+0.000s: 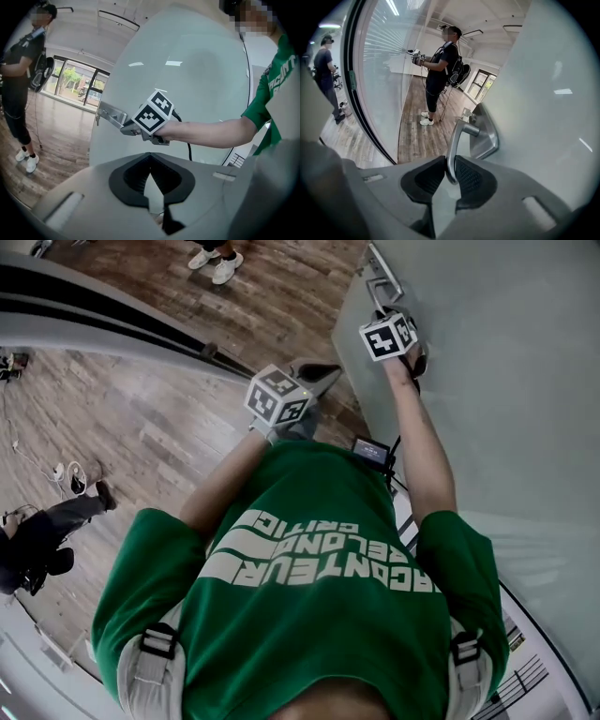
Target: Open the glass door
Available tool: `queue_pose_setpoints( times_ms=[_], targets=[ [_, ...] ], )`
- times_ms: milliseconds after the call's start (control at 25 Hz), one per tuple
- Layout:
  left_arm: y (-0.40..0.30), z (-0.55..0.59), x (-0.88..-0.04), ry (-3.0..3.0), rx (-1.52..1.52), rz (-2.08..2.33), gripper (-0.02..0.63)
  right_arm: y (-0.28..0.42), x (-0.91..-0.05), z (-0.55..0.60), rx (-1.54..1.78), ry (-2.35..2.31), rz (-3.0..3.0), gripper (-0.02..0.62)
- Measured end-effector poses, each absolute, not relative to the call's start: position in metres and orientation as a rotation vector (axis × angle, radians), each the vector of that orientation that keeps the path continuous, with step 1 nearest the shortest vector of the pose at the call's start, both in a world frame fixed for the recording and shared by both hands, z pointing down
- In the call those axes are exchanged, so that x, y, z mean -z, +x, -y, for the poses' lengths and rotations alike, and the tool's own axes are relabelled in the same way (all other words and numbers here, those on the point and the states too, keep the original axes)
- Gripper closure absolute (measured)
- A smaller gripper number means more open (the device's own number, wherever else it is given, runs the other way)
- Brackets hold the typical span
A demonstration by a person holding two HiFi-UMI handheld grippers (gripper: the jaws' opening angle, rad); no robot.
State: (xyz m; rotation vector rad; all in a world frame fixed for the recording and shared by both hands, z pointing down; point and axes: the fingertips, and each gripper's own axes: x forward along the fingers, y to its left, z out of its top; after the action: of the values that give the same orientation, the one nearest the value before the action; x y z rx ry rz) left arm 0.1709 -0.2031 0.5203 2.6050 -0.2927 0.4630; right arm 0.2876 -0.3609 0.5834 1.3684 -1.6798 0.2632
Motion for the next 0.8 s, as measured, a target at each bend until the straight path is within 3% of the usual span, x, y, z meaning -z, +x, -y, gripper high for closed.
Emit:
queue_pose_setpoints(
  times_ms=[800],
  targets=[
    [0.273, 0.302, -0.525, 2.640, -0.510, 0.000, 0.589, 0.381, -0.595, 0.379, -0.298, 1.480, 1.554, 0.535]
  ],
)
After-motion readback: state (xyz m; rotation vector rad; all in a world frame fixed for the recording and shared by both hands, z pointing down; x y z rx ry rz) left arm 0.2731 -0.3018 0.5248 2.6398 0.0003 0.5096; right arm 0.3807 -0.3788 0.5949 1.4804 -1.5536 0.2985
